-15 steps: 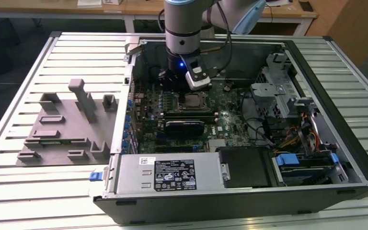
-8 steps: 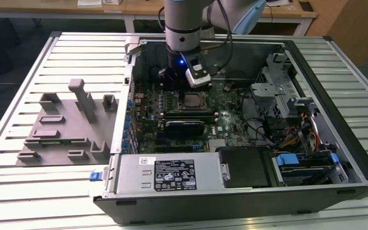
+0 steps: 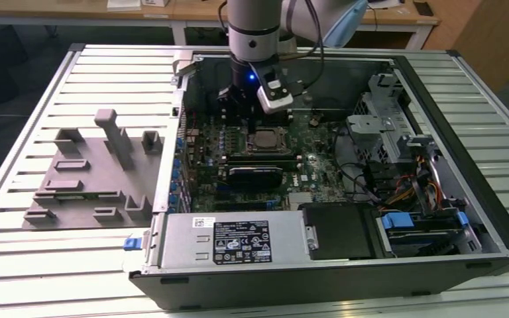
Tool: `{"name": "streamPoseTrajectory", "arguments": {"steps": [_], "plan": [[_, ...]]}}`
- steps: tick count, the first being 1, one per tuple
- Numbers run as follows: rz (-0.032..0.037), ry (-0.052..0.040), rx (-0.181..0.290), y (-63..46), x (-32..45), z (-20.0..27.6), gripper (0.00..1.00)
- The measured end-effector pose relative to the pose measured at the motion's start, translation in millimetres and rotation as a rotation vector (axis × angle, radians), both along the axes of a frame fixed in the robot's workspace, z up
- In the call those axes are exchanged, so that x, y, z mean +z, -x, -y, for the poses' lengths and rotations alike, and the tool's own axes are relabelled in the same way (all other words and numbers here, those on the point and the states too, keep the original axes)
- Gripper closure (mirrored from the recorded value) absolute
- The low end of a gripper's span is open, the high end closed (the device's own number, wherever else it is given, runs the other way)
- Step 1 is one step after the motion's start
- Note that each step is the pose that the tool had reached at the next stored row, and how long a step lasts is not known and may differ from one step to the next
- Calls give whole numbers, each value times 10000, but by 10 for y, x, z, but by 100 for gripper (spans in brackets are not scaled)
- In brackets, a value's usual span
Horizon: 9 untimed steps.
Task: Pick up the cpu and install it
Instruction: 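Close the cpu cover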
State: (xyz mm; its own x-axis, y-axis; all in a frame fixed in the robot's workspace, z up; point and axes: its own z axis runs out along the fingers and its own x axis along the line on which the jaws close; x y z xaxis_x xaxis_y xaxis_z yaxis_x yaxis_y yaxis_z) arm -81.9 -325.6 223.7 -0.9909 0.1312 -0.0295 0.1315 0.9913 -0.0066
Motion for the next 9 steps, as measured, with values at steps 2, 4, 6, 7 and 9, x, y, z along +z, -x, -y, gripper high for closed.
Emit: {"name": "streamPoseTrajectory", "arguments": {"steps": [2, 4, 6, 7, 9], "plan": [[0, -1, 0, 0, 29, 0, 89], [2, -3, 1, 0, 30, 0, 89], [2, -3, 0, 0, 31, 0, 89], [0, 0, 2, -4, 32, 0, 89], [-1, 0, 0, -32, 32, 0, 89]]}}
